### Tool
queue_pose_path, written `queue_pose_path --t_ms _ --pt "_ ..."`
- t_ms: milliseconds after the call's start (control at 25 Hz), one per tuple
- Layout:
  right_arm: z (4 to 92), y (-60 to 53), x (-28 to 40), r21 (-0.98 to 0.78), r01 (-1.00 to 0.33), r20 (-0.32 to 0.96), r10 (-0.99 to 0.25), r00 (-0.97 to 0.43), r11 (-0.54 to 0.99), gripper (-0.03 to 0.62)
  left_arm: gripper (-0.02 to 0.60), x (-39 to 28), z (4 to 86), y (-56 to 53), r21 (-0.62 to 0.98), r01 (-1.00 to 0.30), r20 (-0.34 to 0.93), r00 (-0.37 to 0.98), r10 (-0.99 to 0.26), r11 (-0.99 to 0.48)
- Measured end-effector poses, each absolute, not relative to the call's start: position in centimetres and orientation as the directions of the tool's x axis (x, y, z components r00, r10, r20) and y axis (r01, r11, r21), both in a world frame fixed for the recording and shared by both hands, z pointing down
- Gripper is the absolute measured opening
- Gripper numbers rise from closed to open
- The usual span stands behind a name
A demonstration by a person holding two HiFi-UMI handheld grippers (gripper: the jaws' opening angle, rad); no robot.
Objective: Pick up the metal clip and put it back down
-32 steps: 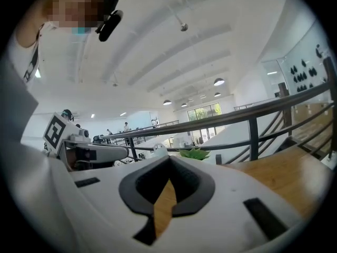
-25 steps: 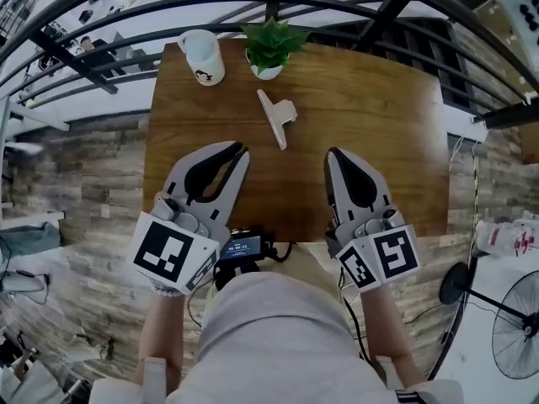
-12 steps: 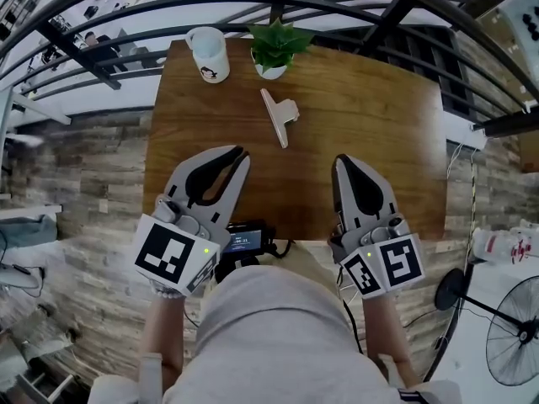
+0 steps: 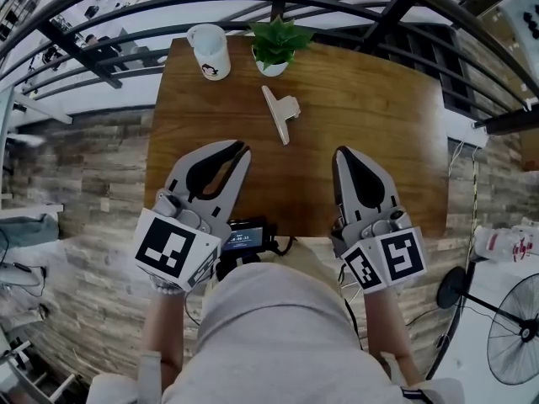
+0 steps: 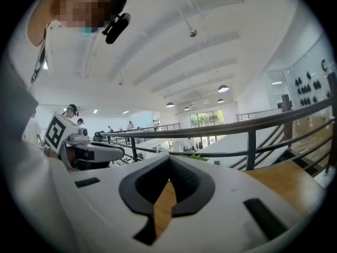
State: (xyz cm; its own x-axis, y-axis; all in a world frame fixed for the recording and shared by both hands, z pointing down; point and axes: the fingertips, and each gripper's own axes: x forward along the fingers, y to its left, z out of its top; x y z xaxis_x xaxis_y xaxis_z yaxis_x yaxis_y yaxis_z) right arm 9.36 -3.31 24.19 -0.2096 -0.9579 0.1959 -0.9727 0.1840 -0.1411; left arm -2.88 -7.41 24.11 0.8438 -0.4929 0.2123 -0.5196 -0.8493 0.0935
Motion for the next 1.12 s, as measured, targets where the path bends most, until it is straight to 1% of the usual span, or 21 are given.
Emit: queue_pose_path --t_ms 520,1120 --pt "24.8 -3.2 8.3 -0.116 -0.974 0.216 -0.953 -0.215 0.193 0.002 0.032 -2.2 24.0 -7.8 0.073 -0.499 0.208 0.854 -0.476 -0.864" --pt "25.0 -3.2 8.0 -0.090 -0.977 0.229 -0.951 -0.210 0.194 0.002 0.032 -2.6 24.3 -8.0 0.082 -0.510 0.205 0.849 -0.486 -0.856"
